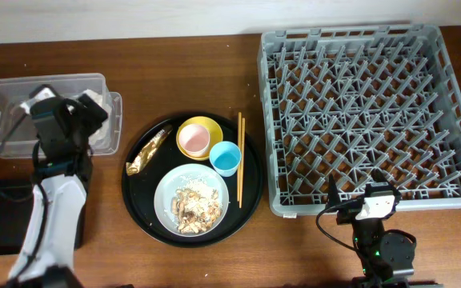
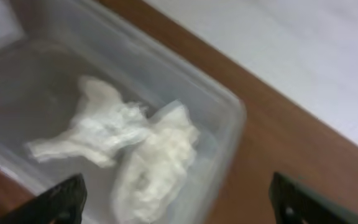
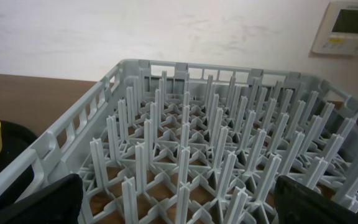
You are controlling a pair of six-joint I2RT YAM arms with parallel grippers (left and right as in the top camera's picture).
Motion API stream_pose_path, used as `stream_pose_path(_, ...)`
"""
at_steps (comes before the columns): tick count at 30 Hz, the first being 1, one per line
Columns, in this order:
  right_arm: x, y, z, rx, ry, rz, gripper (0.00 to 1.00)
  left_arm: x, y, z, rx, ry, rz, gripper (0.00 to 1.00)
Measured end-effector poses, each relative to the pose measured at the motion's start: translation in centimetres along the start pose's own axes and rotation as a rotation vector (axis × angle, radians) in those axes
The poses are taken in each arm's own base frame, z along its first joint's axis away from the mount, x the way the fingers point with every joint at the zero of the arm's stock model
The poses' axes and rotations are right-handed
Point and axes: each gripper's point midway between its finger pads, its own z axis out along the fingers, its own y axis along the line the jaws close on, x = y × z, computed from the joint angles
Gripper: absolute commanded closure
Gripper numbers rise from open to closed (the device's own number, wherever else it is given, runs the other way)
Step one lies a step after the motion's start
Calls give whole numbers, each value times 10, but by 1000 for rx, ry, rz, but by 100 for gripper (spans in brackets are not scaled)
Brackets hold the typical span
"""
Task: Sort waste into correct bins and load items into the dishwasher rack
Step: 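Carry the tissue left and drop it into the clear bin, then return the left gripper to the tray and grasp the gold wrapper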
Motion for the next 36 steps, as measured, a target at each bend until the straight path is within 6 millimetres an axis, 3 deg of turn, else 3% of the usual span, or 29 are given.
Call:
stream_pose_path(2, 0, 0, 0, 0, 0, 0, 2, 11, -43, -31, 244, 90, 64, 7)
stream_pose_path(4, 0, 0, 0, 0, 0, 0, 2, 22, -72, -62, 405, 136, 168, 17)
stream_pose_path(7, 0, 0, 0, 0, 0, 1, 2, 57, -95, -91, 503, 229, 342, 18)
stream_pose_path(9, 0, 0, 0, 0, 0, 0, 2, 81, -97, -94, 492, 291, 440, 18)
stream_pose_path(13, 0, 0, 0, 0, 0, 1, 2, 132, -97, -69, 441, 399, 693, 18)
stream_pose_path(17, 0, 0, 0, 0, 0, 0, 2, 164, -76, -28, 313, 479, 812, 23)
stream_pose_path(20, 0, 0, 0, 0, 0, 1, 2, 172, -62, -7, 228, 492, 848, 29)
stream_pose_path(25, 0, 0, 0, 0, 0, 0, 2, 164, -60, 2, 189, 449, 866, 29)
stream_pose_path(30, 0, 0, 0, 0, 0, 1, 1, 202, -42, 22, 161, 563, 882, 30)
stream_pose_path(33, 0, 0, 0, 0, 0, 0, 2, 199, -46, 28, 168, 534, 881, 65)
stream_pose_path(35, 0, 0, 0, 0, 0, 1, 2, 196, -49, 30, 172, 515, 883, 73)
stream_pose_path(36, 0, 0, 0, 0, 0, 1, 1, 195, -50, 30, 172, 511, 884, 86)
